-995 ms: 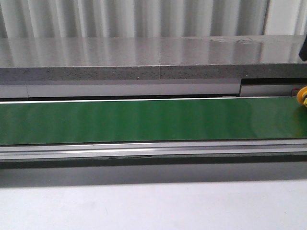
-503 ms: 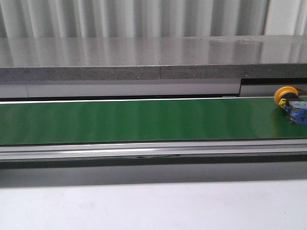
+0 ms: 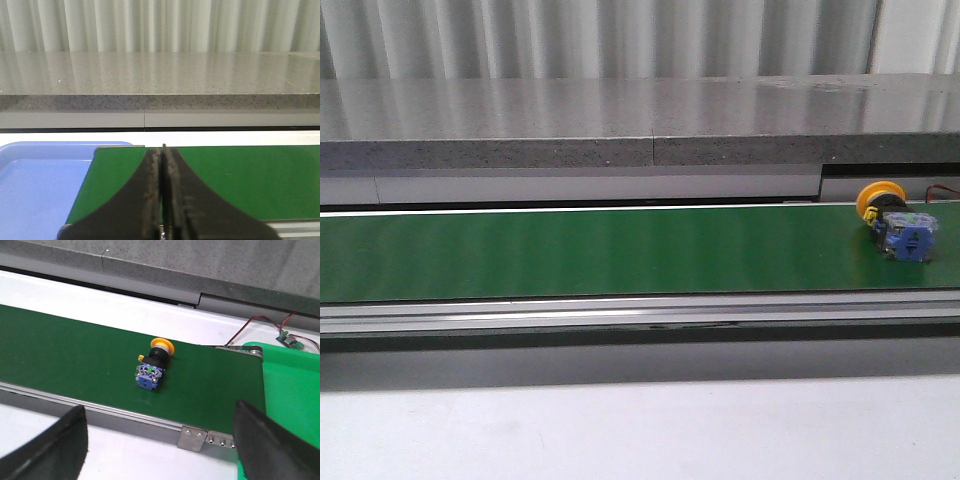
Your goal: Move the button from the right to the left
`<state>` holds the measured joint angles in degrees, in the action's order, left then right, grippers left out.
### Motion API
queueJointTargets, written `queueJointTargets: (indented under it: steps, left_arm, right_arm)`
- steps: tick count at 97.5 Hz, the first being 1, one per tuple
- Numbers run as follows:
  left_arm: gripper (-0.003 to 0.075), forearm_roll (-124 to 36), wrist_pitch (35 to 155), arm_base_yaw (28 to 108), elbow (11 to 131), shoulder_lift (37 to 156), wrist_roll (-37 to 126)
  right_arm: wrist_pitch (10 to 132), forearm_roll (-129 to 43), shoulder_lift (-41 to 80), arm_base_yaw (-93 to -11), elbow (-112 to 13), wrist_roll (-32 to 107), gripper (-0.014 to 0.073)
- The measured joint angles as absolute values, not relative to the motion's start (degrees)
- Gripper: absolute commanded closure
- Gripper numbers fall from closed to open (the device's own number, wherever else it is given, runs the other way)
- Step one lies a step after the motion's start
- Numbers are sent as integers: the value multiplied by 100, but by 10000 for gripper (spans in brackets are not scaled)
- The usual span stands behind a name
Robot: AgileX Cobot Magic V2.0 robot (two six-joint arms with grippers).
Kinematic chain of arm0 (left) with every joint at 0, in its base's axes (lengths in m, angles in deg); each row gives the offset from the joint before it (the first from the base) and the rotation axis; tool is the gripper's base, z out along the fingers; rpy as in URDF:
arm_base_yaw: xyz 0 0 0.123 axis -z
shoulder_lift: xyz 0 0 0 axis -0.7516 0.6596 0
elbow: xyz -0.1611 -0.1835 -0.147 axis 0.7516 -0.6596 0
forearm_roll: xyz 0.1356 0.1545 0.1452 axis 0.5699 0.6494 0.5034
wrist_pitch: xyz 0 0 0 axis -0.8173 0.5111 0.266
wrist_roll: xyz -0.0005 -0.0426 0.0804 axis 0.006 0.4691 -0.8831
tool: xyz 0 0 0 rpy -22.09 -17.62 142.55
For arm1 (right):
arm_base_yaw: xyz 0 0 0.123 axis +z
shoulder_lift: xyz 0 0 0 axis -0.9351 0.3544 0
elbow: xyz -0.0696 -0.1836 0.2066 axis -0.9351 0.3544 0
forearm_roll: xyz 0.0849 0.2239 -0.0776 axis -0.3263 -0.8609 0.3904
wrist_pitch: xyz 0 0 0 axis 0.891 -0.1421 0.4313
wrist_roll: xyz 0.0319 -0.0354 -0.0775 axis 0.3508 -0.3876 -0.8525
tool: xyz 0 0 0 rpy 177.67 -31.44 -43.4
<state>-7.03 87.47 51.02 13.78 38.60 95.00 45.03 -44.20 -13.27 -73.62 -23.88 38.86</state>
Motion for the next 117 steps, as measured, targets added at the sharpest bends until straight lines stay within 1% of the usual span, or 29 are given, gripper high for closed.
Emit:
queueJointTargets:
  steps: [3, 4, 10, 12, 24, 26, 29, 31, 35, 117]
  left_arm:
    - [740, -703, 8747, 5102, 1378, 3860, 9500]
    - [740, -703, 8747, 5102, 1378, 3860, 9500]
    - [740, -703, 8747, 5102, 1378, 3860, 9500]
    - [740, -703, 8747, 5102, 1378, 3860, 9500]
    - [740, -703, 8747, 5102, 1378, 3860, 9500]
    - [740, -703, 8747, 5102, 1378, 3860, 9500]
    - [740, -703, 8747, 5102, 1378, 3860, 9500]
    - [740, -703, 8747, 5102, 1378, 3860, 9500]
    - [740, -703, 8747, 5102, 1378, 3860, 9500]
    - [740, -703, 8747, 5102, 1378, 3860, 9500]
  right_arm:
    - [4539, -4420, -1380, -7362, -2332, 3886, 120]
    - [4547, -4420, -1403, -7362, -2321, 3886, 120]
    - [4588, -4420, -1449, -7362, -2249, 3886, 246]
    - [4596, -4420, -1454, -7362, -2248, 3886, 275]
    - [4620, -4420, -1464, -7362, -2233, 3875, 546]
    - [4630, -4420, -1464, -7362, -2233, 3875, 575]
    - [4642, -4420, -1464, -7362, -2233, 3875, 644]
    - [4653, -4420, -1464, -7362, -2233, 3875, 670]
    - [4669, -4420, -1464, -7362, -2233, 3875, 657]
    - [4693, -4420, -1464, -7362, -2224, 3875, 662]
